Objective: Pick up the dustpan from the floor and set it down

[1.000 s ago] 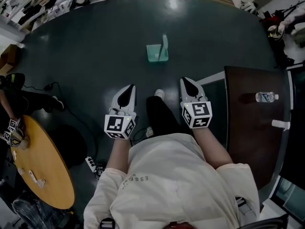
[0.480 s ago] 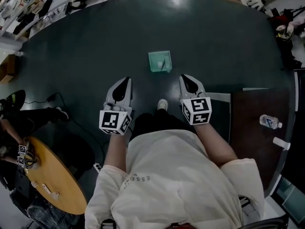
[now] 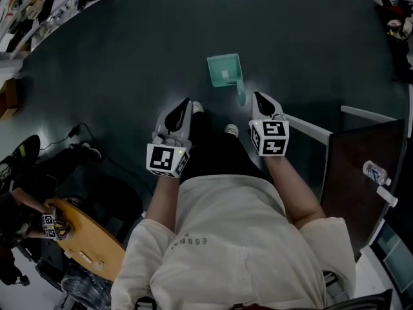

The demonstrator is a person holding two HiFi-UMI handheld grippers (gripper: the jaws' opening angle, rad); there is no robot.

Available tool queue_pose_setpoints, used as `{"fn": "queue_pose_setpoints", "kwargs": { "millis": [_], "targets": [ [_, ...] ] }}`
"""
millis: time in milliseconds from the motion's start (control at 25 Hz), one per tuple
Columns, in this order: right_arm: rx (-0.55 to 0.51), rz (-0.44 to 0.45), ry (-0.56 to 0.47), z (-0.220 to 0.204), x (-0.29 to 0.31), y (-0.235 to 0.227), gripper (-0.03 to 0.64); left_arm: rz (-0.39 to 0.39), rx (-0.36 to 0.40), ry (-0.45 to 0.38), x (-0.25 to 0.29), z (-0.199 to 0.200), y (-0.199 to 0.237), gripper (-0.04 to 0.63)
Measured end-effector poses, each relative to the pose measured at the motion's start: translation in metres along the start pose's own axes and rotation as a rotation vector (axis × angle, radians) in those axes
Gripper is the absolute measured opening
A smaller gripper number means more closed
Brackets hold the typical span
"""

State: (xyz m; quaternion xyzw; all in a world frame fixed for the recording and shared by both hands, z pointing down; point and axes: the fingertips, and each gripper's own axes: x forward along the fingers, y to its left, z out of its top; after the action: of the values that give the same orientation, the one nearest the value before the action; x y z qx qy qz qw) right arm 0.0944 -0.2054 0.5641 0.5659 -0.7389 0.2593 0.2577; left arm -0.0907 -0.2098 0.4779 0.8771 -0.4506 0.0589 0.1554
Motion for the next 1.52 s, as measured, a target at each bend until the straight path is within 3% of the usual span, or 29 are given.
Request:
{"fn": "queue_pose_setpoints", "kwargs": {
  "millis": [120,200,400,560,800,1000,1160,1520],
  "targets": [
    [0.039,0.010,0.093,-0.017,0.036,0.002,0.067,-0.028,0.076,-0.005,0.025,-0.004,0.008,0.014],
    [0.042,0.010,0.156,-0.030,0.059,0.005,0.173,-0.051,0.063,0.024,0.040,-0.013,0.015,0.014],
    [0.017,-0.017,0.288,-0.068,0.113,0.001,0.244,-0.062,0.007,0.093,0.071,-0.050,0.039,0.014],
    [0.010,-0.002,0.380,-0.090,0.155,-0.009,0.244,-0.067,-0.033,0.127,0.091,-0.071,0.050,0.014],
    [0.033,0.031,0.496,-0.119,0.185,-0.006,0.234,-0.105,-0.048,0.109,0.104,-0.069,0.043,0.014],
    [0.058,-0.011,0.505,-0.121,0.188,-0.006,0.154,-0.125,-0.056,0.114,0.100,-0.076,0.031,0.014],
    [-0.022,-0.110,0.486,-0.117,0.185,-0.022,0.079,-0.103,-0.078,0.140,0.090,-0.080,0.031,0.014],
    [0.045,-0.138,0.428,-0.089,0.139,-0.032,0.075,-0.091,-0.091,0.077,0.072,-0.067,0.026,0.014]
  ]
}}
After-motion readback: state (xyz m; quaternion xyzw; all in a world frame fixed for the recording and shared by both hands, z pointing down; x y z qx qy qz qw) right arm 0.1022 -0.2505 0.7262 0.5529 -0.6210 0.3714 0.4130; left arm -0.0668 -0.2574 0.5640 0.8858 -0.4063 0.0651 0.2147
